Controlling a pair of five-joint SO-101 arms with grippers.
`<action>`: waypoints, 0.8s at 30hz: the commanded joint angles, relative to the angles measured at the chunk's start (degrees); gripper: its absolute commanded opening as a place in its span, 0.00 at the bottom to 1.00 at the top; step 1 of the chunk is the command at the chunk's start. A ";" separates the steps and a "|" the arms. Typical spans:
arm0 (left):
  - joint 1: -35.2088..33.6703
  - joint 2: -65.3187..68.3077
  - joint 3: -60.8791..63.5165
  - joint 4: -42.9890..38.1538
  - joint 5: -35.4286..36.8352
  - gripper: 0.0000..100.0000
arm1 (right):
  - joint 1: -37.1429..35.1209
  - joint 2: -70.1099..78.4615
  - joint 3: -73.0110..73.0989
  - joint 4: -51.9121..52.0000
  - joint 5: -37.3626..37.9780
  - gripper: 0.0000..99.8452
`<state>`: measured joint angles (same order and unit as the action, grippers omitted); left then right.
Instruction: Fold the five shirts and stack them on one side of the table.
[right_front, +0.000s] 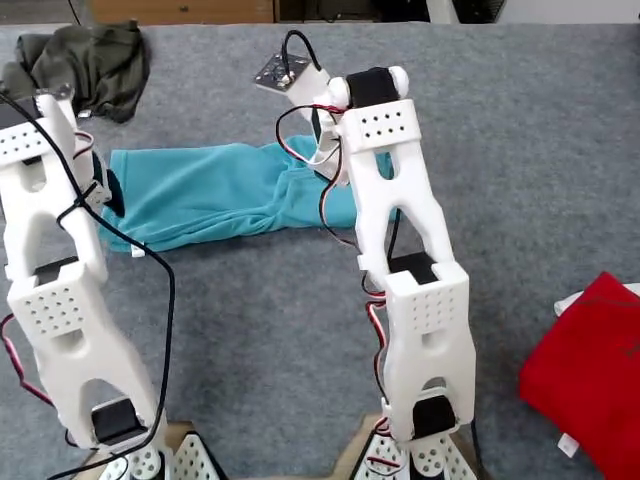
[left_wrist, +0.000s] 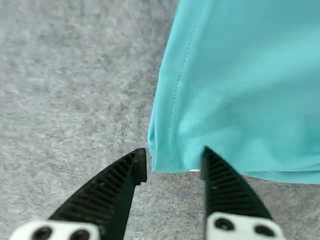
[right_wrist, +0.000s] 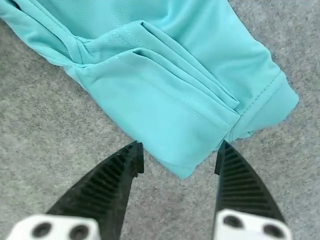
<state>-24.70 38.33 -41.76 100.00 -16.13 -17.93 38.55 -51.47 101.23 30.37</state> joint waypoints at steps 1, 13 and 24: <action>-0.35 -5.32 -2.81 0.79 -0.79 0.23 | 0.66 -5.41 -0.04 0.97 -0.44 0.24; -0.44 14.55 -10.81 -8.88 -3.69 0.23 | 0.84 -5.49 -0.40 0.97 -0.26 0.24; 1.49 24.04 -19.87 -1.67 -3.52 0.21 | 0.84 -5.49 -0.40 0.97 -0.35 0.24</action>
<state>-24.62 61.63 -60.22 96.48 -19.82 -17.93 38.55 -51.47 101.23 30.37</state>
